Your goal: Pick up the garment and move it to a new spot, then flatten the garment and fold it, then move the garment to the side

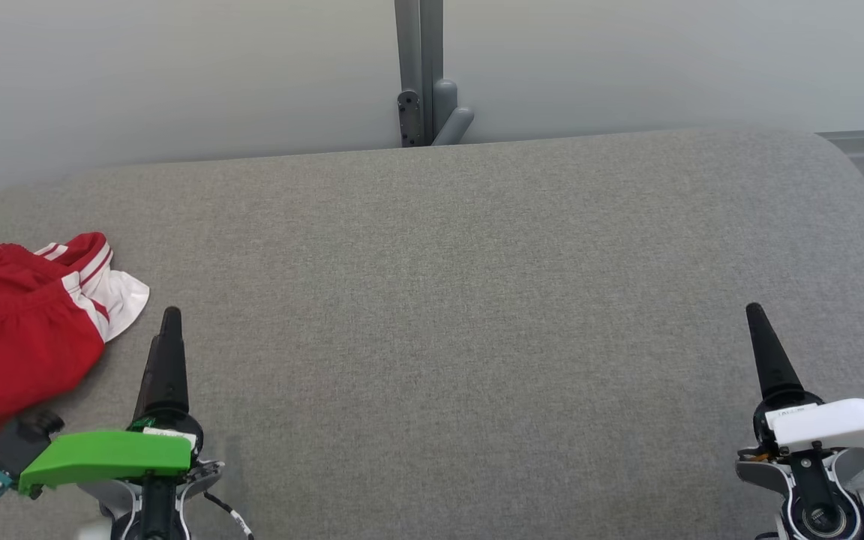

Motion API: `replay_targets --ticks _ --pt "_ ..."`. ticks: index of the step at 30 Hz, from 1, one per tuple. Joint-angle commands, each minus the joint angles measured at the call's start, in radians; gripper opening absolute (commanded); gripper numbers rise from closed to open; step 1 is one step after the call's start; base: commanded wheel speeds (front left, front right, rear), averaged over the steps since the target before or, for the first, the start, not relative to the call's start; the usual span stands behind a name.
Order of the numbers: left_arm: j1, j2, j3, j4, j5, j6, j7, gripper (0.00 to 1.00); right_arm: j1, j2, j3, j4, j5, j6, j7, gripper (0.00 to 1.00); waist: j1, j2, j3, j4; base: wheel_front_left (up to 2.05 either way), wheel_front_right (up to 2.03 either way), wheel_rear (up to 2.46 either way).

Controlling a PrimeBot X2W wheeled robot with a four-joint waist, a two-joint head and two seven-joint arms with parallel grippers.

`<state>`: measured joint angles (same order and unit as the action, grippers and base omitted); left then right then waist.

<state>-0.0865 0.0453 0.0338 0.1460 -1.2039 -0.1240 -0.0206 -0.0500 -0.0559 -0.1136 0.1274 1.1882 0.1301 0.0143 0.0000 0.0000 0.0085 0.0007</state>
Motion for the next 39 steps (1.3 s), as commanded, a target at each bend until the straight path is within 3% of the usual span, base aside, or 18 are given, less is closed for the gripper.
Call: replay_targets --ticks 1,16,39 --pt "-0.037 0.006 -0.003 -0.022 0.044 -0.004 -0.008 1.0 -0.032 -0.009 0.005 -0.027 -0.034 0.0 -0.01 1.0 0.0 0.0 0.0 0.0 0.0 0.0 0.0" --pt "-0.053 0.045 -0.074 -0.049 0.403 0.023 -0.063 1.0 -0.042 -0.036 0.058 -0.07 -0.426 0.0 -0.072 1.0 0.0 0.0 0.002 -0.001 0.0 0.0 0.0" --pt "-0.072 0.113 -0.174 0.0 0.699 0.09 -0.127 1.0 -0.056 -0.036 0.088 -0.034 -0.764 0.001 -0.146 1.0 0.0 0.0 0.002 0.002 0.0 0.0 0.0"
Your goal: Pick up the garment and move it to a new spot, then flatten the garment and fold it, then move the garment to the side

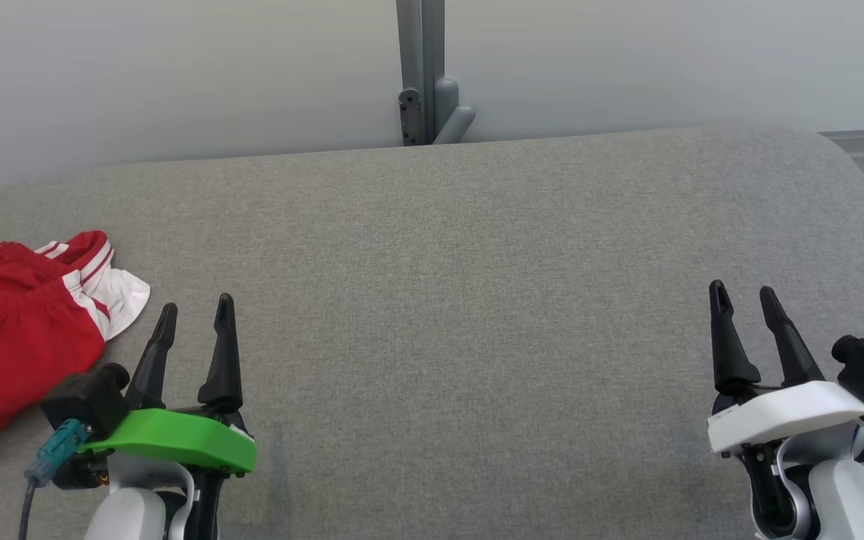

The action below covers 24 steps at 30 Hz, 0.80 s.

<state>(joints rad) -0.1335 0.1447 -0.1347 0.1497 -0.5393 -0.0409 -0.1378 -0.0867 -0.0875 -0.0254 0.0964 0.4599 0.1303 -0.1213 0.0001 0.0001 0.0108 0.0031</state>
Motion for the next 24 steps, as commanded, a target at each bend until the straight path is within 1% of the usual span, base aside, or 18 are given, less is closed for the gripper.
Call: replay_targets --ticks 1,14,20,24 --pt "-0.025 0.014 -0.006 -0.004 0.035 0.007 -0.01 1.0 -0.019 -0.005 0.0 -0.003 -0.036 0.0 -0.011 1.0 -0.0001 -0.0001 0.0 0.0 0.0 0.0 0.0" --pt "-0.037 0.027 -0.028 0.048 0.15 0.043 -0.043 1.0 -0.028 -0.003 0.005 0.036 -0.179 0.0 -0.046 1.0 -0.0001 -0.0001 -0.001 -0.001 0.0 0.0 0.0" --pt "-0.045 0.031 -0.033 0.071 0.189 0.051 -0.055 1.0 -0.03 0.002 0.011 0.052 -0.219 0.0 -0.062 1.0 -0.0001 -0.0001 0.0 0.001 0.0 0.0 0.0" --pt "-0.05 0.031 -0.03 0.084 0.212 0.048 -0.063 1.0 -0.033 0.007 0.012 0.059 -0.239 0.0 -0.071 1.0 -0.0001 -0.0001 0.001 0.003 0.0 0.0 0.0"
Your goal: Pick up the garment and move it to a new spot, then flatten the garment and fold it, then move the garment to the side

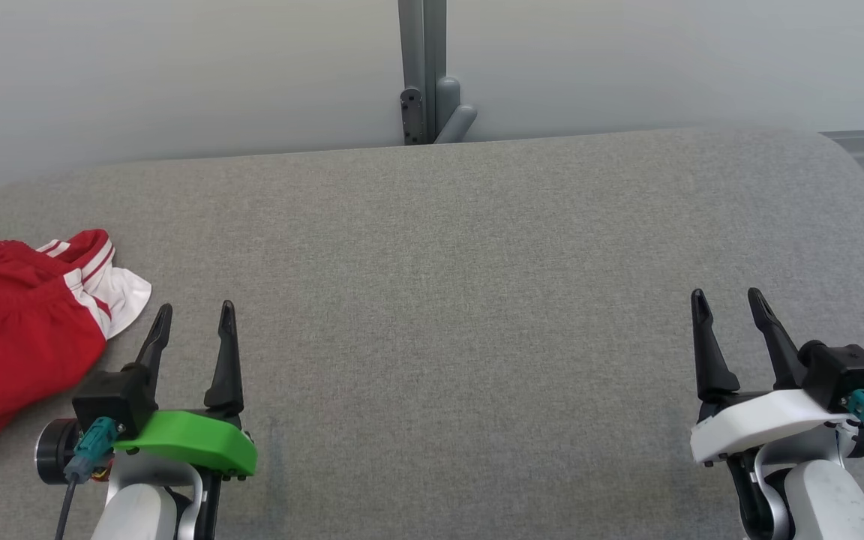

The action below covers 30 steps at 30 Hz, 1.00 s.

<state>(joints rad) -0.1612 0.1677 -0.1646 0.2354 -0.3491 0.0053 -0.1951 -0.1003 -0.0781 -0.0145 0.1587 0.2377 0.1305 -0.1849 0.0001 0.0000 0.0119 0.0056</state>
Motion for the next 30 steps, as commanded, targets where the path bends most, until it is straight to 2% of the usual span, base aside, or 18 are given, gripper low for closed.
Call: replay_targets --ticks 1,14,30 --pt "-0.023 0.008 0.001 0.0 0.027 0.002 -0.008 1.0 -0.02 -0.002 0.001 -0.003 -0.023 0.0 -0.01 1.0 0.0 0.0 0.001 0.001 0.0 0.0 0.0" --pt "-0.029 -0.001 0.019 0.027 0.089 -0.013 -0.033 1.0 -0.024 0.013 -0.01 0.03 -0.057 0.0 -0.04 1.0 -0.0001 0.0 0.006 0.004 0.0 0.0 0.0" --pt "-0.042 -0.013 0.017 0.095 0.152 -0.059 -0.06 1.0 -0.033 0.02 -0.019 0.076 -0.099 0.0 -0.068 1.0 -0.0001 0.0 0.005 0.004 0.0 0.0 0.0"
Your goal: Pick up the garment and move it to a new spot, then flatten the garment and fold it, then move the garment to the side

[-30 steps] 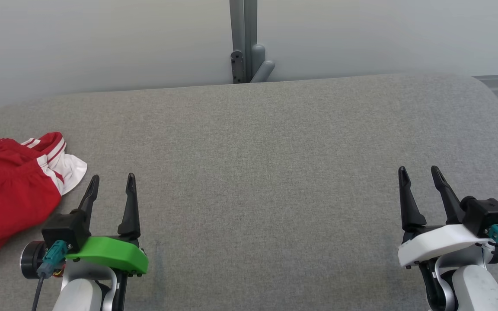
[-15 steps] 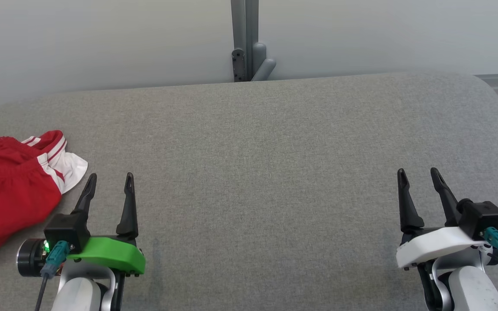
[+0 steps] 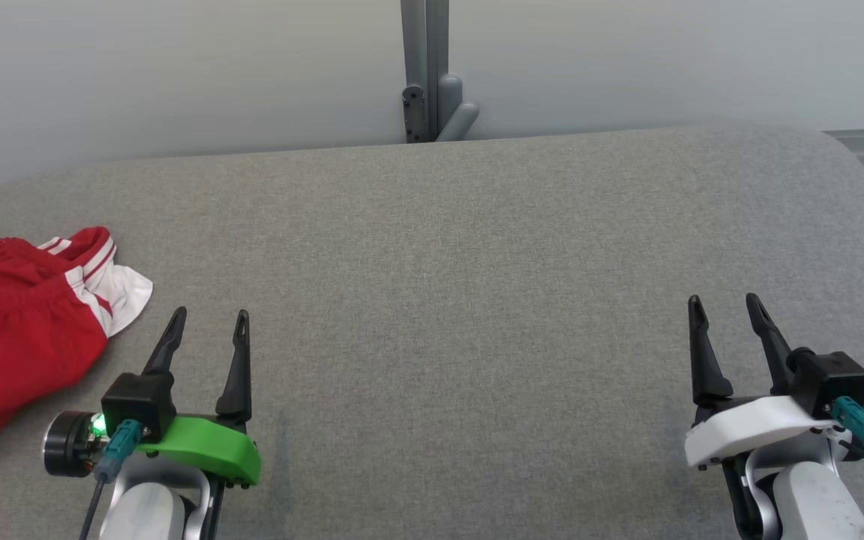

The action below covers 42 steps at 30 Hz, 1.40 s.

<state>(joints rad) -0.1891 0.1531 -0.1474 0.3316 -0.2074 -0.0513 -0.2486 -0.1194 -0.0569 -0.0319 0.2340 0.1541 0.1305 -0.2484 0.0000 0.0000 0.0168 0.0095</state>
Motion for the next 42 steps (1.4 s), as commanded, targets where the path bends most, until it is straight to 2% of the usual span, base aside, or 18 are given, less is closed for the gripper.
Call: replay_targets --ticks 1,7,16,32,37,42 --pt "-0.015 0.002 -0.002 0.004 0.015 -0.004 -0.009 1.0 -0.015 -0.001 -0.001 0.003 -0.018 0.0 -0.007 1.0 0.0 0.0 0.0 0.0 0.0 0.0 0.0" --pt "-0.025 -0.002 -0.002 0.036 0.048 -0.009 -0.019 1.0 -0.017 0.0 0.0 0.018 -0.03 0.0 -0.019 1.0 0.0 0.0 -0.003 0.003 0.0 0.0 0.0" --pt "-0.024 -0.02 0.021 0.059 0.001 -0.019 -0.016 1.0 -0.018 0.002 -0.001 0.034 0.02 0.0 -0.018 1.0 0.0 0.0 -0.009 0.004 0.0 0.0 0.0" --pt "-0.033 -0.027 0.025 0.08 -0.004 -0.027 -0.016 1.0 -0.018 0.003 -0.005 0.04 0.018 0.0 -0.018 1.0 0.0 0.0 -0.017 0.013 0.0 0.0 0.0" --pt "-0.039 -0.029 0.03 0.081 -0.01 -0.027 -0.016 1.0 -0.01 0.003 -0.011 0.031 0.015 0.0 -0.018 1.0 0.0 0.0 -0.016 0.039 0.0 0.0 0.0" --pt "-0.045 -0.031 0.047 0.072 -0.015 -0.017 -0.016 1.0 -0.011 0.003 0.003 0.012 0.015 0.0 -0.018 1.0 0.0 0.0 -0.011 0.1 0.0 0.0 0.0"
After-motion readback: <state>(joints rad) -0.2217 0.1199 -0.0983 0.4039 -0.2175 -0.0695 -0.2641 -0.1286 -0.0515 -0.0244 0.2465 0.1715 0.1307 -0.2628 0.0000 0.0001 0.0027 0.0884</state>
